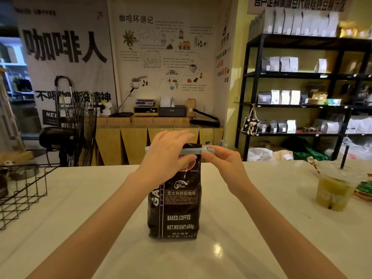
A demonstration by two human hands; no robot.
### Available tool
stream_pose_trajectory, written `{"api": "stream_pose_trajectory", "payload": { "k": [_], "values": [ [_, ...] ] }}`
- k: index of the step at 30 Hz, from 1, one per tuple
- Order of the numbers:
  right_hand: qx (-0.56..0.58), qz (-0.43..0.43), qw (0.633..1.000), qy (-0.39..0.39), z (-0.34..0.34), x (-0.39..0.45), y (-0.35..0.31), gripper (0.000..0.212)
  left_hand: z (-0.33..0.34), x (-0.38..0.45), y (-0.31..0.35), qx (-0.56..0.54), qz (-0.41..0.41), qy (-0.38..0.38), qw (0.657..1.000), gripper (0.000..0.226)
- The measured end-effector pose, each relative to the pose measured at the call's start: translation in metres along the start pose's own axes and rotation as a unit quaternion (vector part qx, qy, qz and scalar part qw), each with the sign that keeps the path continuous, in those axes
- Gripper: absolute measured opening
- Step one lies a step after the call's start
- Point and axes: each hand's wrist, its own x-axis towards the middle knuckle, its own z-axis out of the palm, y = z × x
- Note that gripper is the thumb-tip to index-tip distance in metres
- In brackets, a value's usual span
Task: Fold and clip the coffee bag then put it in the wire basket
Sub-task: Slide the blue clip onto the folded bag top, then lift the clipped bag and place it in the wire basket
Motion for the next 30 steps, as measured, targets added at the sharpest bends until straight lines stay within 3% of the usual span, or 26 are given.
{"api": "stream_pose_trajectory", "payload": {
  "k": [2,5,7,9,10,13,14,18,30],
  "values": [
    [0.036,0.046,0.998,-0.006,-0.001,0.001,0.003,0.019,-0.002,-0.009,-0.010,-0.003,-0.051,0.039,0.998,0.077],
    [0.078,0.094,0.992,-0.014,-0.001,0.001,0.010,0.024,-0.004,-0.028,-0.026,-0.169,-0.223,0.035,0.959,0.098],
    [0.084,0.102,0.991,-0.021,0.000,0.001,0.013,0.028,-0.001,-0.041,-0.035,-0.315,-0.317,-0.051,0.893,0.094],
    [0.105,0.107,0.988,-0.029,0.000,-0.001,0.017,0.033,0.009,-0.054,-0.041,-0.421,-0.340,-0.130,0.831,0.074],
    [0.107,0.111,0.987,-0.038,0.000,-0.002,0.019,0.041,0.014,-0.058,-0.043,-0.444,-0.333,-0.140,0.820,0.063],
    [0.041,0.155,0.983,-0.087,0.003,-0.010,0.028,0.076,0.023,-0.062,-0.048,-0.468,-0.318,-0.106,0.818,0.045],
    [0.018,0.175,0.979,-0.105,0.005,-0.013,0.031,0.074,0.024,-0.062,-0.048,-0.472,-0.315,-0.100,0.817,0.043],
    [-0.022,0.177,0.975,-0.132,0.018,-0.019,0.035,0.032,0.024,-0.064,-0.051,-0.475,-0.304,-0.089,0.821,0.039],
    [0.002,0.108,0.982,-0.156,0.091,0.048,-0.013,0.037,-0.054,-0.055,-0.098,-0.408,-0.331,0.042,0.850,0.037]
  ]
}}
